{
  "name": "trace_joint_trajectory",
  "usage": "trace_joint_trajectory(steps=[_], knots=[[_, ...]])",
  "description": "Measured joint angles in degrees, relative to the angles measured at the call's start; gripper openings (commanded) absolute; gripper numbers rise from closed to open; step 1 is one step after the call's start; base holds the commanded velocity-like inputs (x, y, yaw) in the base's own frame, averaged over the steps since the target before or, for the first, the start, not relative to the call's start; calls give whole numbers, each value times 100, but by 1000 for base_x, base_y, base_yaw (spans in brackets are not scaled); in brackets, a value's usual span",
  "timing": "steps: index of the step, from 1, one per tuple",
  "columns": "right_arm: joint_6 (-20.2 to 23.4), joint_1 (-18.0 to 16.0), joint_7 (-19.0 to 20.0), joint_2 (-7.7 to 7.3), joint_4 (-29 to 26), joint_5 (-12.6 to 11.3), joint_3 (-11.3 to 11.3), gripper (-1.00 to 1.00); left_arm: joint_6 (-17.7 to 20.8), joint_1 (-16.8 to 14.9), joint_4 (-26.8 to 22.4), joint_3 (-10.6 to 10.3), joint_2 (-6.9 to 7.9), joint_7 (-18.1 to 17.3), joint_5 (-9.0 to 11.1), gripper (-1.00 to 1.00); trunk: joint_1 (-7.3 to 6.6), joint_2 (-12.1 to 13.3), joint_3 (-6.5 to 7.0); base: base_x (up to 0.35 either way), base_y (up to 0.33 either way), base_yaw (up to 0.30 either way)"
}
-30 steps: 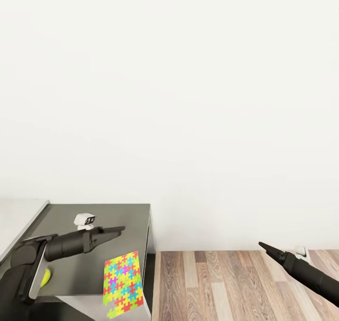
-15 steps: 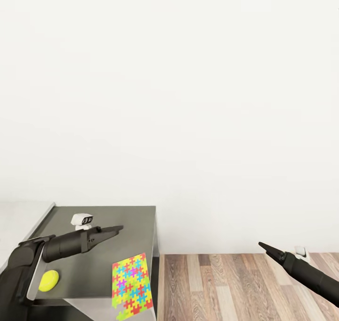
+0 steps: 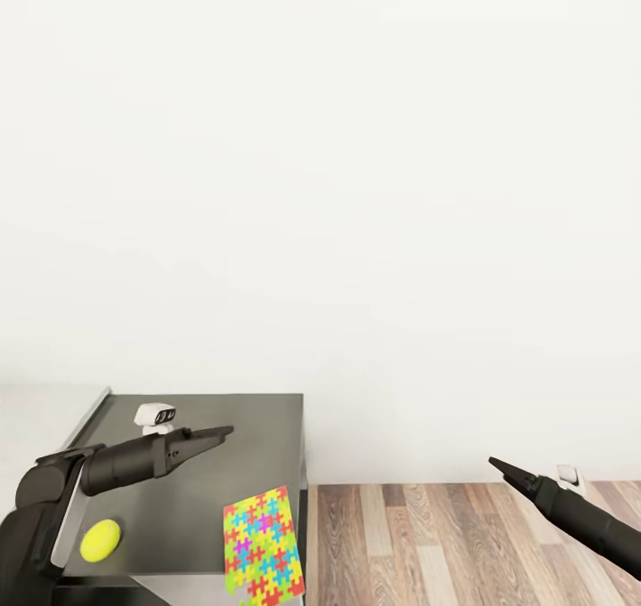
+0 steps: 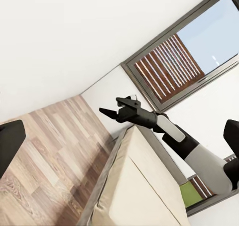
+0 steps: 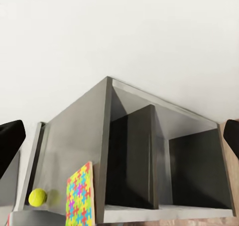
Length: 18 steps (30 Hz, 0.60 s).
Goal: Put all the toys in the child's room - the three board games (two on the bed and one on the table), the two jigsaw puzzles on the table, and the tennis ball on the table - inside the toy box on the table in the child's room.
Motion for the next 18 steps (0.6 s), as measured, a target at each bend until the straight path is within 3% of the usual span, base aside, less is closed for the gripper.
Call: trace_joint_trajectory(steps=[15, 18], knots=[[25, -23, -11, 0, 79, -6, 1, 100, 4, 8, 3, 18, 3, 0, 1, 100, 0, 0, 0, 10, 13, 0], [40, -35, -13, 0, 115, -6, 1, 100, 7, 9, 3, 18, 4, 0, 1, 100, 66, -119, -53, 0, 0, 0]])
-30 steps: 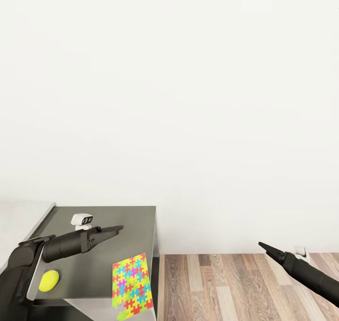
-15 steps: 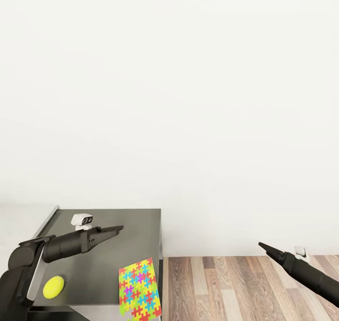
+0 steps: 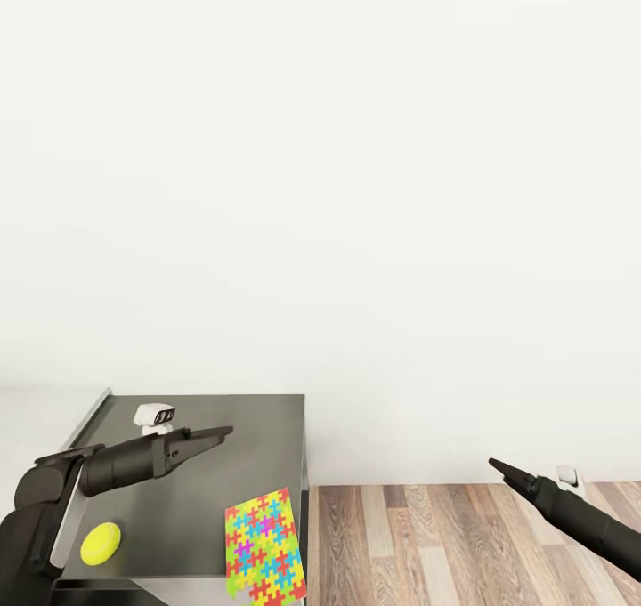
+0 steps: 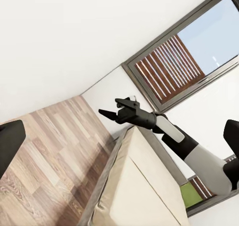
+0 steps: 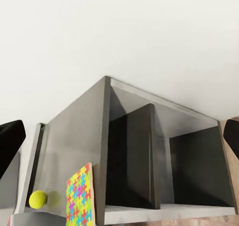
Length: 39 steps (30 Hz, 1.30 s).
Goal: Put all the toys in the child's room - the three board games (two on the bed and one on the table), the two jigsaw puzzles on the table, and the tennis ball on the table - inside the toy box on the table in the child's room.
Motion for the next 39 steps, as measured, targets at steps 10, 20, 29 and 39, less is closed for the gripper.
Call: trace_joint_trajectory(steps=[10, 20, 29, 39], knots=[[18, -24, -17, 0, 23, 1, 10, 100, 51, 0, 0, -4, -4, 0, 0, 100, 220, -403, -181, 0, 0, 0], [12, -31, -71, 6, 100, -14, 25, 100, 177, 0, -7, -35, -4, 0, 0, 100, 440, -805, -361, 0, 0, 0], [42, -284, -246, 24, 525, -39, 45, 100, 284, 0, -8, -12, -4, 0, 0, 100, 638, -1167, -523, 0, 0, 0], [497, -686, -856, 336, 749, -18, 292, 100, 463, -1, -18, 2, -4, 1, 1, 100, 858, -1569, -704, 0, 0, 0]])
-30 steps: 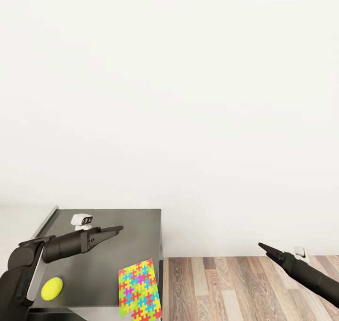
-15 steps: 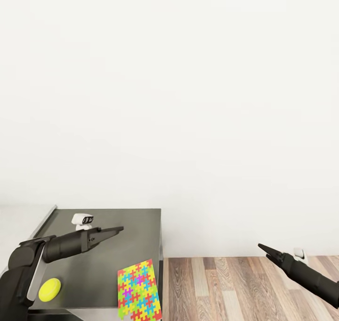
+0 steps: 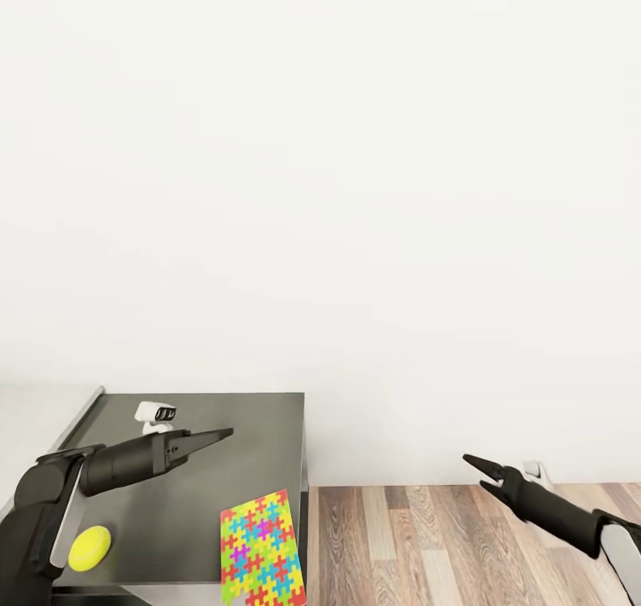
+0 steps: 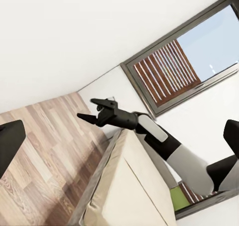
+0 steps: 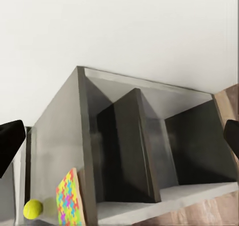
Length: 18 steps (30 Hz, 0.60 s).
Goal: Put all the toys in the child's room - the three board games (two on the bed and one on the table), the two jigsaw puzzles on the table, and the tennis ball on the table - inside the toy box on the table in the child's room.
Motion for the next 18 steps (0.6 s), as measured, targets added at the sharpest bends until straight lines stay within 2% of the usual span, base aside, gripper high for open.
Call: trace_joint_trajectory(steps=[3, 8, 15, 18], knots=[[166, -90, -451, 165, -6, -1, 47, 100, 30, 0, -17, 4, 2, 0, 1, 100, 66, -120, -54, 0, 0, 0], [408, -146, -870, 356, -99, -55, 94, 100, 67, 0, -43, 8, 6, 0, 3, 100, 176, -322, -144, 0, 0, 0], [796, -255, -1033, 612, -149, -61, 289, 100, 80, -3, -57, 17, 12, 0, 2, 100, 330, -603, -270, 0, 0, 0], [1012, -374, -1046, 655, 15, -78, 328, 100, 82, -18, -60, 18, 15, 0, 5, 100, 396, -723, -324, 0, 0, 0]])
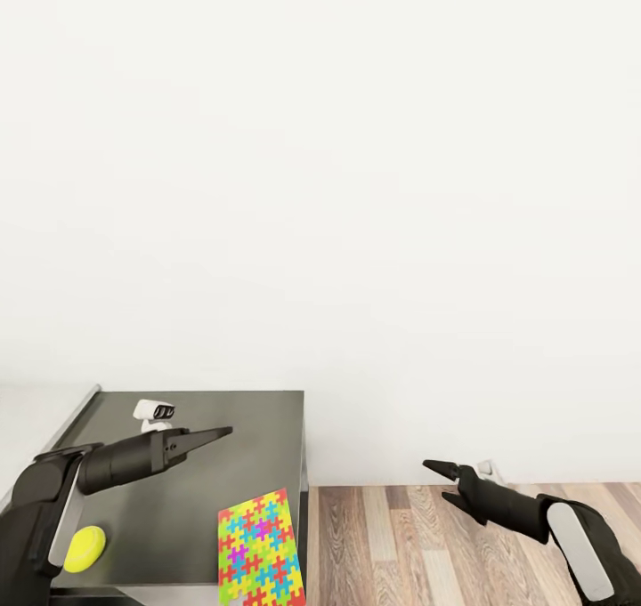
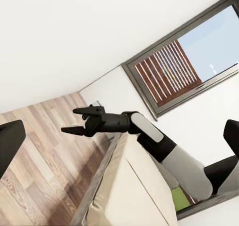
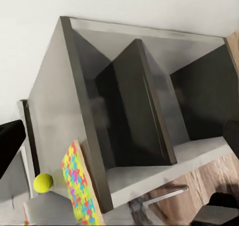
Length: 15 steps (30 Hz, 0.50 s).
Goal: Put all the toys in the child's room - the three board games (two on the bed and one on the table), the two jigsaw puzzles on the table, and the tennis ball on the table - inside the toy box on the table in the child's room.
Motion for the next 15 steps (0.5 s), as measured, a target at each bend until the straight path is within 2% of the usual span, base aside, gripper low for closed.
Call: trace_joint_trajectory(steps=[15], knots=[[82, -365, 16, 14, 936, -43, 36, 100, 7, -59, -2, -1, 2, 0, 4, 100, 330, -603, -270, 0, 0, 0]])
